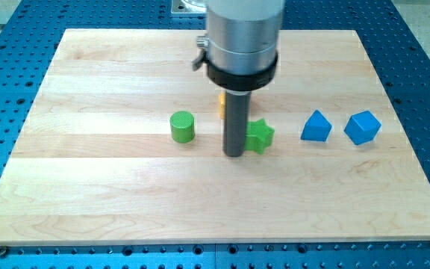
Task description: Place green circle bottom of hexagon
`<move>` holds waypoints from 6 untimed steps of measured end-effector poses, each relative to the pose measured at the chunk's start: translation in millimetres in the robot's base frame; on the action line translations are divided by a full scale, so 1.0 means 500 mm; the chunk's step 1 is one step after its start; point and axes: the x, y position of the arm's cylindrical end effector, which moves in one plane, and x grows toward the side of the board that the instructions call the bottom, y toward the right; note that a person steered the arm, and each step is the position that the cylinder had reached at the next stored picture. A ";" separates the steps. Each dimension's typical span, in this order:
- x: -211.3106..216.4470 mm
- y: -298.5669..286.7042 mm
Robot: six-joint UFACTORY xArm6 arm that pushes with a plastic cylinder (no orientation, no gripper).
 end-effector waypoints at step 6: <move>-0.077 -0.137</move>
